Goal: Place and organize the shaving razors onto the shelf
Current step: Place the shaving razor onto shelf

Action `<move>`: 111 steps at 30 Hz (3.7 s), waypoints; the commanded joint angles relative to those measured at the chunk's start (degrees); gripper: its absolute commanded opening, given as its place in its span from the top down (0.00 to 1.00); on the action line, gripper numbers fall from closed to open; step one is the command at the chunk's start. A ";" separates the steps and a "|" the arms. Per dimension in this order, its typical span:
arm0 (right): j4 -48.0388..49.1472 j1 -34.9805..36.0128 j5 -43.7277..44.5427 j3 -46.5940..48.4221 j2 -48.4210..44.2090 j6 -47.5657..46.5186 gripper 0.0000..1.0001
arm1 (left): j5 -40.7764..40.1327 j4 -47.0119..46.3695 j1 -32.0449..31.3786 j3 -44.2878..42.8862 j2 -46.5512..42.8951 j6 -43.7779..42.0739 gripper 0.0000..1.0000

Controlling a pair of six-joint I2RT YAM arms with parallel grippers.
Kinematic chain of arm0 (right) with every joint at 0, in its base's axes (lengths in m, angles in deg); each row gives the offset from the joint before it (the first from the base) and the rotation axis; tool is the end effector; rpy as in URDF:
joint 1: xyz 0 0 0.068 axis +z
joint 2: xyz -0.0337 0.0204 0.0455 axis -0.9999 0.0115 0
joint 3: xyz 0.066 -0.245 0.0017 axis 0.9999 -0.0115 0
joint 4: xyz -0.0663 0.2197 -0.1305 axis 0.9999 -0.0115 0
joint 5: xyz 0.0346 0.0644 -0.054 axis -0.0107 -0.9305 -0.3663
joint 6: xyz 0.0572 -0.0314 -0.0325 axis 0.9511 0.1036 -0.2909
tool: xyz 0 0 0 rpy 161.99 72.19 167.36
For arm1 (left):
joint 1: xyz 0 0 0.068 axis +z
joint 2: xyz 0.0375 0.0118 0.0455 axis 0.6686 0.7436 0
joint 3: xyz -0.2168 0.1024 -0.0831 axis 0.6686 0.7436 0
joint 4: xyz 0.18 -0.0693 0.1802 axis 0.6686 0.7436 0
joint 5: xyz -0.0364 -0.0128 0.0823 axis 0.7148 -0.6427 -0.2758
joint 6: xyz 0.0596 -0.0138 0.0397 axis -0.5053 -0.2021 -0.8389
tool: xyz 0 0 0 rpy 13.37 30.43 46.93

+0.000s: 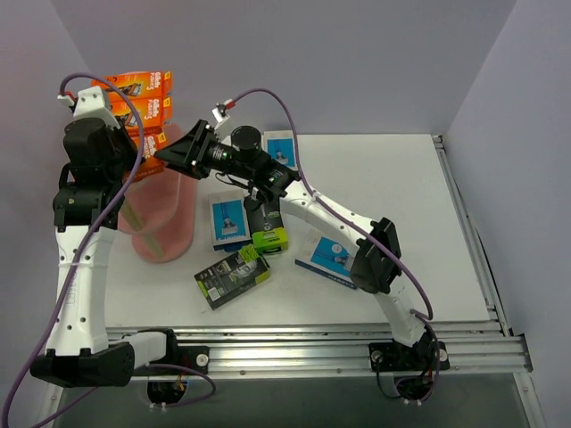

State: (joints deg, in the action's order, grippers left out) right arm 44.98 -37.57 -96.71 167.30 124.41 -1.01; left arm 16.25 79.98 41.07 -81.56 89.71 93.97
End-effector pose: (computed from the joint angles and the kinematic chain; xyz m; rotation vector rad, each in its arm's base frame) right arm 0.3080 0.4324 0.4101 -0.1984 1.5859 2.0590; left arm 0.2689 0.0094 0.4631 -0.3481 1.7775 0.0343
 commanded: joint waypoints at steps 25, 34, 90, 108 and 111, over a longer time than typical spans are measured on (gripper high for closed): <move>17.43 -3.69 -3.72 -19.12 -12.75 1.23 0.40 | 1.11 0.51 0.53 -3.27 2.25 -0.53 0.69; 21.39 -5.89 -6.01 -23.96 -16.62 1.23 0.38 | 1.11 2.36 0.53 -7.05 4.01 -0.97 0.69; 17.87 -34.45 -24.11 -75.91 -46.06 -13.98 0.34 | 4.89 15.81 2.38 0.94 -11.73 2.37 0.73; 18.40 -36.47 -25.52 -77.76 -45.71 -15.03 0.34 | -0.65 13.79 2.38 1.03 -9.70 -0.80 0.73; 18.40 -36.56 -25.35 -77.93 -45.63 -15.30 0.34 | -1.44 13.26 2.55 1.04 -9.18 -0.54 0.73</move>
State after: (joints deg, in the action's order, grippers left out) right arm 61.11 -73.64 -120.29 89.43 80.33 -14.97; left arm 16.60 96.76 43.19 -79.92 80.25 93.95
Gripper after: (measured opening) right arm 0.661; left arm 0.269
